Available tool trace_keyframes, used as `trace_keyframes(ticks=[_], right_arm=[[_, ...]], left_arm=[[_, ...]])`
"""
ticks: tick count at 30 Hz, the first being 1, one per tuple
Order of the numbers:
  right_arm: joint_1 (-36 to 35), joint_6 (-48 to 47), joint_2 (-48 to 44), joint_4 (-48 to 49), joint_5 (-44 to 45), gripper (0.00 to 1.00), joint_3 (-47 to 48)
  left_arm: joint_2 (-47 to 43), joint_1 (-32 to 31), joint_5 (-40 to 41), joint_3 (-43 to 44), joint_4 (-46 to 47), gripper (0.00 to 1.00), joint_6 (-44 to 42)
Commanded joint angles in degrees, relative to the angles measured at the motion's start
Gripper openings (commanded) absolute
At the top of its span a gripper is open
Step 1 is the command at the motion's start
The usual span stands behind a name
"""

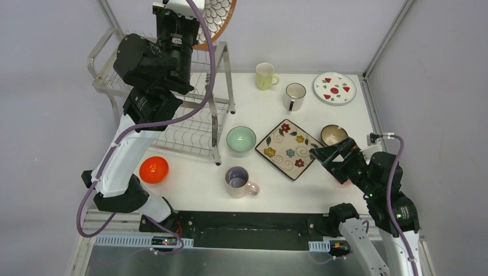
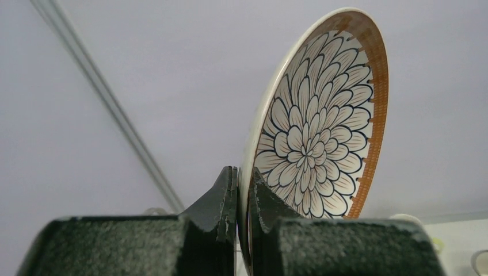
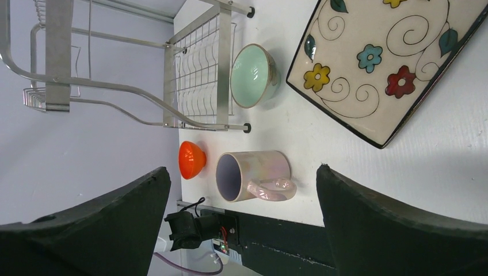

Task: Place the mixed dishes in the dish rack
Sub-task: Insert the plate into the dish rack.

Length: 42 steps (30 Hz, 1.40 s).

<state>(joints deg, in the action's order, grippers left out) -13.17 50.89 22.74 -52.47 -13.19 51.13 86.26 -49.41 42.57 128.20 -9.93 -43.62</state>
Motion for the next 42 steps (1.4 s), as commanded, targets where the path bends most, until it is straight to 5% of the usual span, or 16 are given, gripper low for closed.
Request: trace_keyframes(ticks=[1,5,17,29,42], right_arm=[[-0.1,-1.8,0.7,-0.3,-2.4,1.0,2.6],[-0.1,-1.6,-0.2,0.2,-3.6,1.0,2.9],[-0.1,-3.0,-1.6,-0.5,-4.8,1.0,4.5],[-0.1,-0.4,-2.7,3.8,-8.2,1.0,2.2],[-0.1,-0.3,-3.2,4.8,-9.0,1.0,2.4]], left_arm=[[-3.5,0.1,-0.2,0.2,22.1,0.0,-15.9],[-2.3,3.1,0.4,-0.9,24.3,0.0,-23.1],[-4.5,20.7,-4.4,-6.3,8.5,0.0,-11.2],[-9.8,32.1,-10.6,-15.1,5.2,0.0,-14.0],[-10.6,37.2,-12.5,-21.5,5.9,0.0,-12.7]])
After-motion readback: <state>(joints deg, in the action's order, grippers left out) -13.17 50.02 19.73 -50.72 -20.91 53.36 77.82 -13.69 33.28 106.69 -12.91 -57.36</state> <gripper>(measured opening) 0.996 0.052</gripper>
